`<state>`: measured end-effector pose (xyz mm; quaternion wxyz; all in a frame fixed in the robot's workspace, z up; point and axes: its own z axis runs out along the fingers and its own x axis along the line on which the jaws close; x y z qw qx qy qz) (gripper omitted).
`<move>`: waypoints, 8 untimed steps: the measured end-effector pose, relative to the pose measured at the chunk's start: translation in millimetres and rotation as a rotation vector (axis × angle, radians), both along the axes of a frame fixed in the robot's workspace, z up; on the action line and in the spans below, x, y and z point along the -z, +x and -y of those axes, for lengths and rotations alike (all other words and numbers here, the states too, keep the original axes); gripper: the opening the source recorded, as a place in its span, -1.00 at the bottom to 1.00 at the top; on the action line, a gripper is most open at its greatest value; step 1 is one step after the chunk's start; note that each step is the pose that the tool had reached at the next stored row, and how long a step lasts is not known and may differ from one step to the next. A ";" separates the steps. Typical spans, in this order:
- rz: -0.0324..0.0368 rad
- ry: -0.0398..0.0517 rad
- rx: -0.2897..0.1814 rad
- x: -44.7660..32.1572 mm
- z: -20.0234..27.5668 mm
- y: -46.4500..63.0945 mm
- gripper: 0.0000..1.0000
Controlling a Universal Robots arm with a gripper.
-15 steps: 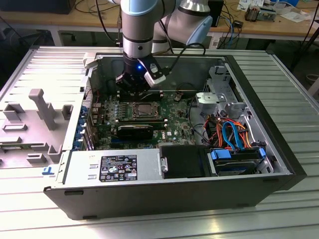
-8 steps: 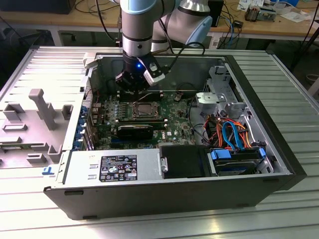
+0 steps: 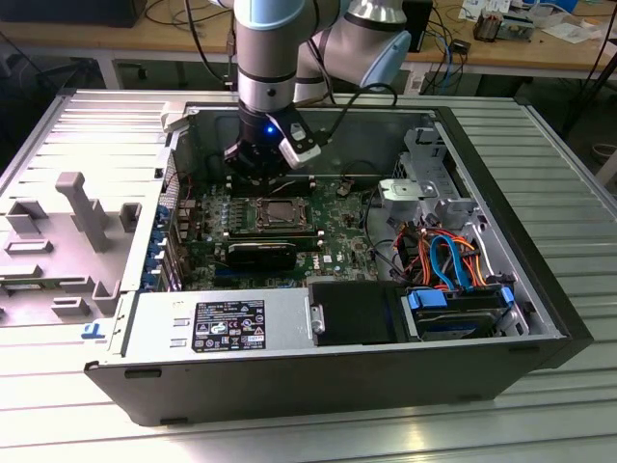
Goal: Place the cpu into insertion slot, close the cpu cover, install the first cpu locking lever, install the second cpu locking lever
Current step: 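Install the first cpu locking lever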
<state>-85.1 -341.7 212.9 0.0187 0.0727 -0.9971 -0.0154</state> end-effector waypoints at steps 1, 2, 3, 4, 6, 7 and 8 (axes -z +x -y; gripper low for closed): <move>0.0000 0.0000 0.000 0.1 0.0 0.3 -0.79; 0.0000 0.0001 0.000 0.2 0.0 0.7 -0.79; -0.0003 0.0002 0.000 0.4 -0.1 1.7 -0.79; -0.0014 0.0000 -0.001 0.5 0.0 4.5 -0.79; -0.0023 0.0001 -0.001 0.7 0.0 7.7 -0.79; -0.0027 0.0001 -0.001 0.8 0.0 9.1 -0.79; -0.0030 0.0001 -0.001 0.9 0.0 10.4 -0.79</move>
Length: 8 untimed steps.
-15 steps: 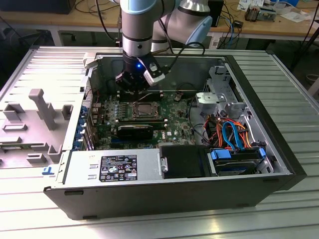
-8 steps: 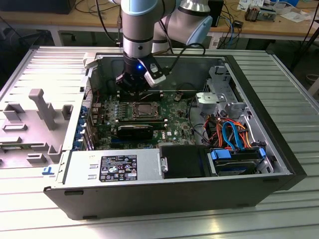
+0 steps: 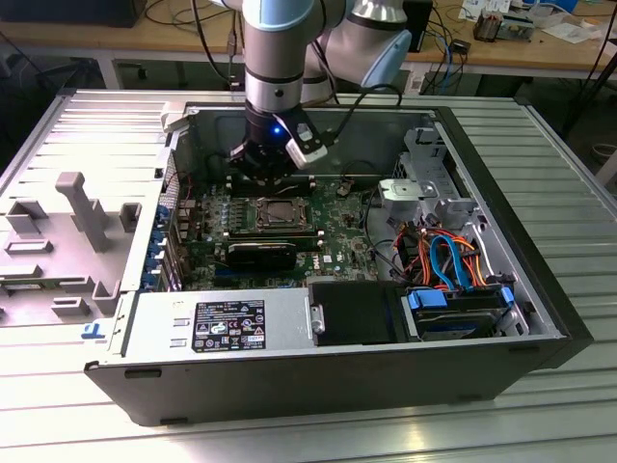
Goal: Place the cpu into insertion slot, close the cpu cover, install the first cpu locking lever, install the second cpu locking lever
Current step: 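Install the first cpu locking lever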
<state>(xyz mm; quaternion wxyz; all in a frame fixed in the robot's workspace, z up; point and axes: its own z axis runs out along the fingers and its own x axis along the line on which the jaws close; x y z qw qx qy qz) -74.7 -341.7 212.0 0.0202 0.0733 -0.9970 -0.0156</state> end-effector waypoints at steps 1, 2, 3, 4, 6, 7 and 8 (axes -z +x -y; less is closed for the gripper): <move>-0.0003 0.0000 0.000 0.1 0.0 1.1 -0.79; -0.0006 0.0000 0.000 0.1 0.0 2.0 -0.79; -0.0009 -0.0001 0.000 0.2 0.0 3.1 -0.79; -0.0013 0.0000 0.000 0.3 0.0 4.7 -0.79; -0.0021 0.0000 0.000 0.5 0.0 7.5 -0.79; -0.0025 0.0000 0.000 0.6 0.0 8.7 -0.79; -0.0029 0.0000 0.000 0.7 0.0 10.0 -0.79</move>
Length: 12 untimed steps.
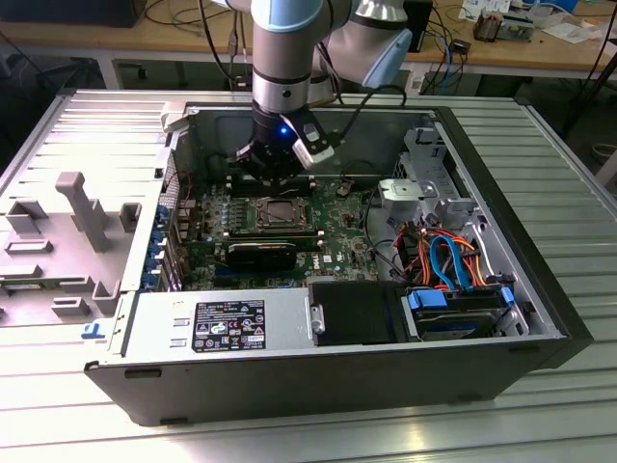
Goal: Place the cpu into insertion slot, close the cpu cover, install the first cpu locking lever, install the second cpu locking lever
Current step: 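Install the first cpu locking lever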
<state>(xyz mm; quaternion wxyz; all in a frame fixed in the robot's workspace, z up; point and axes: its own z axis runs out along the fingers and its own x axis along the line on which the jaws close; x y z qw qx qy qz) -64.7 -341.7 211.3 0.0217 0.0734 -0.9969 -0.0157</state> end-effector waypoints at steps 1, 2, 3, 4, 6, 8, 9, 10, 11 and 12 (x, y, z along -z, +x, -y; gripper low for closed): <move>-0.0003 0.0000 0.000 0.1 0.0 1.1 -0.79; -0.0006 0.0000 0.000 0.2 0.0 2.3 -0.79; -0.0008 0.0000 0.000 0.2 0.0 3.2 -0.79; -0.0011 0.0000 0.000 0.3 0.0 4.4 -0.79; -0.0016 0.0000 0.000 0.5 0.0 6.6 -0.79; -0.0024 0.0001 0.000 0.8 0.0 9.4 -0.79; -0.0026 0.0001 0.000 0.9 0.0 10.4 -0.79; -0.0028 0.0000 0.000 0.9 0.0 11.2 -0.79; -0.0030 0.0001 0.000 1.0 0.0 12.0 -0.79; -0.0032 0.0000 0.000 1.1 0.0 12.9 -0.79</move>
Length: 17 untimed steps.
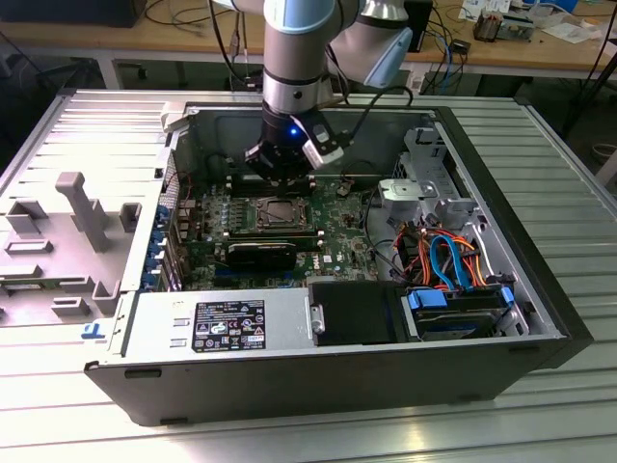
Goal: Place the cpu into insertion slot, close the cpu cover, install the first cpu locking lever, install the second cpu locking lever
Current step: 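Install the first cpu locking lever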
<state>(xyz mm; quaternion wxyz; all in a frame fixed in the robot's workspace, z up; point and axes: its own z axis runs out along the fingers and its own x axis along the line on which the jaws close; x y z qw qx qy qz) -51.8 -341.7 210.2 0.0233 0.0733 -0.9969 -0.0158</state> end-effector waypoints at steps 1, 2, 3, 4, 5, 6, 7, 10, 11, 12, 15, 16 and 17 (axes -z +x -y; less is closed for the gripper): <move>-0.0002 0.0000 0.000 0.1 0.0 0.9 -0.79; -0.0004 0.0000 0.000 0.2 0.0 2.0 -0.79; -0.0007 0.0001 0.000 0.4 0.0 3.1 -0.79; -0.0012 0.0001 0.000 0.6 0.0 4.3 -0.79; -0.0038 0.0000 0.000 1.7 0.0 12.2 -0.79; -0.0057 0.0000 0.000 3.0 0.0 17.6 -0.79; -0.0066 -0.0004 0.000 5.4 0.4 18.4 -0.79; -0.0062 -0.0010 0.000 6.4 2.6 18.5 -0.79; -0.0060 0.0009 0.000 6.7 4.2 18.5 -0.79; -0.0060 0.0012 0.000 6.8 5.7 18.5 -0.79; -0.0067 -0.0007 0.000 7.1 7.4 18.9 -0.79; -0.0070 -0.0008 0.000 7.5 7.5 19.3 -0.79; -0.0070 -0.0009 0.000 8.0 7.4 19.9 -0.79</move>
